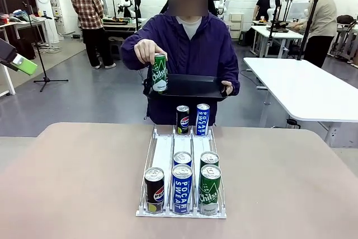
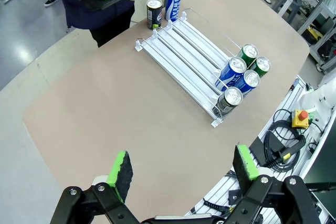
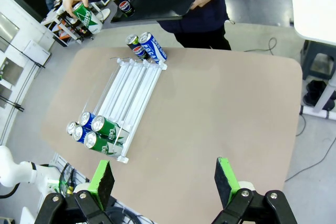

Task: Retrieve and hand over the desired beverage to the person.
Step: Pick up another can of the same type that the person held from the Automatic Can Dispenser.

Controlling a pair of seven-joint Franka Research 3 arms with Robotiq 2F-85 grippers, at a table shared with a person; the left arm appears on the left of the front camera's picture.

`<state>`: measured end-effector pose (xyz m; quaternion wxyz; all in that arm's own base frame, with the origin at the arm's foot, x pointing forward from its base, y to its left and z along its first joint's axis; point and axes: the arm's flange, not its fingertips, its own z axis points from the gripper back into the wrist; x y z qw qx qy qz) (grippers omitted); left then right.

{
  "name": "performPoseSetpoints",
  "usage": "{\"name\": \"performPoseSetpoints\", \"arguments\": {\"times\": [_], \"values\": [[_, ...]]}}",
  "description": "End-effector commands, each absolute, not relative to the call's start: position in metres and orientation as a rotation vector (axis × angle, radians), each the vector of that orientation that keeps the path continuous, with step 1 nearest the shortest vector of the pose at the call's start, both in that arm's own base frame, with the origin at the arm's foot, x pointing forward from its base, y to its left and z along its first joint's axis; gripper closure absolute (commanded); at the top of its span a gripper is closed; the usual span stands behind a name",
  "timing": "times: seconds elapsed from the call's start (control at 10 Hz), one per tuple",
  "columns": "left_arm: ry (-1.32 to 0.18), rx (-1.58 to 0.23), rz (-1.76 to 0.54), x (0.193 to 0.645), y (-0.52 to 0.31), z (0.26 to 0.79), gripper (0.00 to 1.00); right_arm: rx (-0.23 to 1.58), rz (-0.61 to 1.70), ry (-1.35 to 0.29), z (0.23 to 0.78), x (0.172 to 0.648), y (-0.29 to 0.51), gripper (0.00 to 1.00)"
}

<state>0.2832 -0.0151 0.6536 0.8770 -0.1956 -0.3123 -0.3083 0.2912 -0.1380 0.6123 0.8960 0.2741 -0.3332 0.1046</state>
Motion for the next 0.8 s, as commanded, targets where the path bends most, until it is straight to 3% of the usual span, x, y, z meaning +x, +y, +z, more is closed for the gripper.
{"name": "performPoseSetpoints", "arguments": {"times": [0.0,0.7], "values": [[-0.644,-0.41,-0.642,0.2843,-0.015,0.6545,0.0,0.601,0.238,-0.704,0.6123,0.294,-0.138,0.0],[-0.644,-0.41,-0.642,0.2843,-0.015,0.6545,0.0,0.601,0.238,-0.704,0.6123,0.294,-0.138,0.0]]}}
